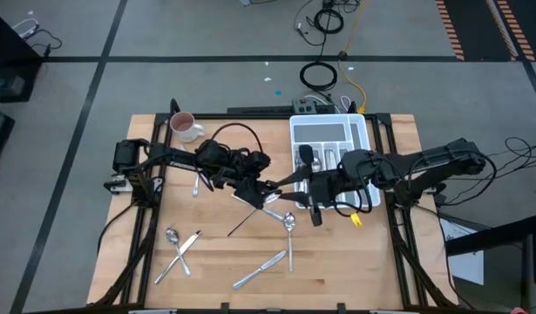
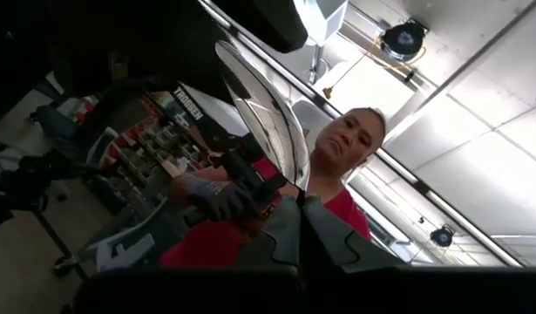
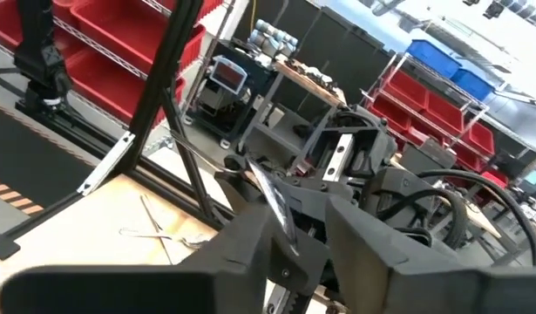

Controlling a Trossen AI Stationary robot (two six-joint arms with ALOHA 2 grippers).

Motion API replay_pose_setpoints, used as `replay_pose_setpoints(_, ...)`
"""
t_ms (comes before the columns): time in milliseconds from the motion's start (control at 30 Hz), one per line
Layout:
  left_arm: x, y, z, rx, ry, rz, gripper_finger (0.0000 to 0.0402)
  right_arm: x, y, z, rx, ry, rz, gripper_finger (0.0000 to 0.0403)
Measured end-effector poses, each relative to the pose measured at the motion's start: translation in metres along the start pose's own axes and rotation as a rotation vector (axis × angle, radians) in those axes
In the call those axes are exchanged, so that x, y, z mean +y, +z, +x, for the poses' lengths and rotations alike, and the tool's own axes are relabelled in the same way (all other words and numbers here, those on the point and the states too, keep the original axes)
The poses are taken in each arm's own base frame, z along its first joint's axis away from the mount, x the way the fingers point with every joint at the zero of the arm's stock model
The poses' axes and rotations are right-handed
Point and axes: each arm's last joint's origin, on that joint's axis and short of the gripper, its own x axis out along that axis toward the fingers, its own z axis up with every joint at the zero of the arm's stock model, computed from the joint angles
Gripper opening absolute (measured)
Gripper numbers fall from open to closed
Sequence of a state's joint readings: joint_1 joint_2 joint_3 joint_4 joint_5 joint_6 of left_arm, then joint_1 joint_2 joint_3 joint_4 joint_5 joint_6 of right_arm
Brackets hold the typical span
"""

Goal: Sort silverware
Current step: Put the silver spoon into the silverware tray

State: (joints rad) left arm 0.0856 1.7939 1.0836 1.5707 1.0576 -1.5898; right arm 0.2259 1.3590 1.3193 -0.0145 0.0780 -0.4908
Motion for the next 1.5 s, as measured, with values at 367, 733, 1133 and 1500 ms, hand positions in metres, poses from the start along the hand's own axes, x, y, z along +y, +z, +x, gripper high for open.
replay_pose_setpoints(367, 0.0, 0.001, 0.0, -0.021, 0.0, 0.009, 0.0, -0.004, -0.003, 0.0, -0.002, 0.022, 0.001, 0.0002)
replay_pose_setpoints(733, 0.013, 0.002, -0.002, -0.047, 0.077, -0.091, 0.0054, -0.004, -0.003, 0.0, 0.009, 0.013, 0.016, 0.0)
replay_pose_setpoints(1133, 0.013, 0.003, -0.008, 0.018, 0.087, -0.11, 0.0178, -0.022, 0.012, -0.024, 0.066, -0.044, 0.133, 0.0)
replay_pose_setpoints(1500, 0.014, 0.014, -0.033, 0.057, 0.14, -0.127, 0.0179, -0.086, 0.044, -0.117, 0.538, -0.133, 0.32, 0.0)
